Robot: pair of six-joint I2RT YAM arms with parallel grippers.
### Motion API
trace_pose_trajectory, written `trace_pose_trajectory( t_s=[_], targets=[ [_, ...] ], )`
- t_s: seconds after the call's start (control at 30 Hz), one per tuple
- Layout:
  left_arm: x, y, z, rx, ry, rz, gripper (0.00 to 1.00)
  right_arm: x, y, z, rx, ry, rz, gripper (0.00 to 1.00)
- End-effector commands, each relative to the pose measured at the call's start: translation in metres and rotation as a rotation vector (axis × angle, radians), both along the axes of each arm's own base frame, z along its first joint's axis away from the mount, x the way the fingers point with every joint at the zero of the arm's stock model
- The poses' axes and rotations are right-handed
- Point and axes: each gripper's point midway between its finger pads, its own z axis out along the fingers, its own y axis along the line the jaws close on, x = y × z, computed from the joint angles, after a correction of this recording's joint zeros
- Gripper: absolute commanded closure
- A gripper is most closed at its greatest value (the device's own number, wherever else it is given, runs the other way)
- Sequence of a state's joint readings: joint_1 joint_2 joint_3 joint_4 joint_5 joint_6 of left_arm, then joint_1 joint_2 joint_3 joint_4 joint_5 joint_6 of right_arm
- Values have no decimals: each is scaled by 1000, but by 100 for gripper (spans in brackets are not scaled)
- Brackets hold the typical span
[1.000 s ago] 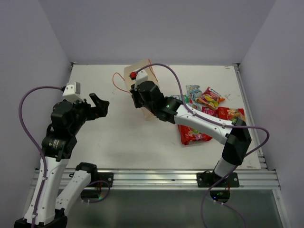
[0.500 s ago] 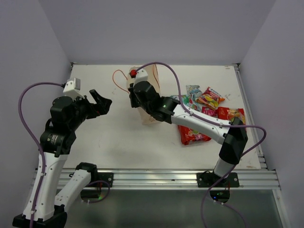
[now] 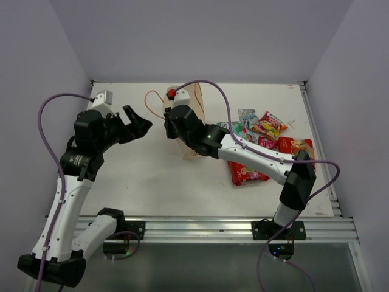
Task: Place the snacks into the paper bag
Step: Place the paper bag at the center of the board.
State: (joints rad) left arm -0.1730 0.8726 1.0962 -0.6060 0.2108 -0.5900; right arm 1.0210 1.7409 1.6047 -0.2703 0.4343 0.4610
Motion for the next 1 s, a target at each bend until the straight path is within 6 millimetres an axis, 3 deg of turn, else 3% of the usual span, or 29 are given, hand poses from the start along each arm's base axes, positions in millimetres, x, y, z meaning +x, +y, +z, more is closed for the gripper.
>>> trace_pose_trajectory(
  t_s=[0.0,0.3,0.63,0.83,0.97],
  targets=[
    [9,-14,36,-78,-100,-46,0,3,-4,25,36,-36,-36,78],
    [25,-29,38,-115,-89,-68,0,5,-9,37,4,-72,-33,49],
    [34,-50,53,-112,-102,-85,0,11,-42,67,-57,-170,-117,16],
    [34,-56,61,-113,-111,-75,0,9,-61,88,-81,-227,-136,3],
    [33,-61,64,-118,-108,-71,0,3,-69,102,-73,-244,-123,1]
  ],
)
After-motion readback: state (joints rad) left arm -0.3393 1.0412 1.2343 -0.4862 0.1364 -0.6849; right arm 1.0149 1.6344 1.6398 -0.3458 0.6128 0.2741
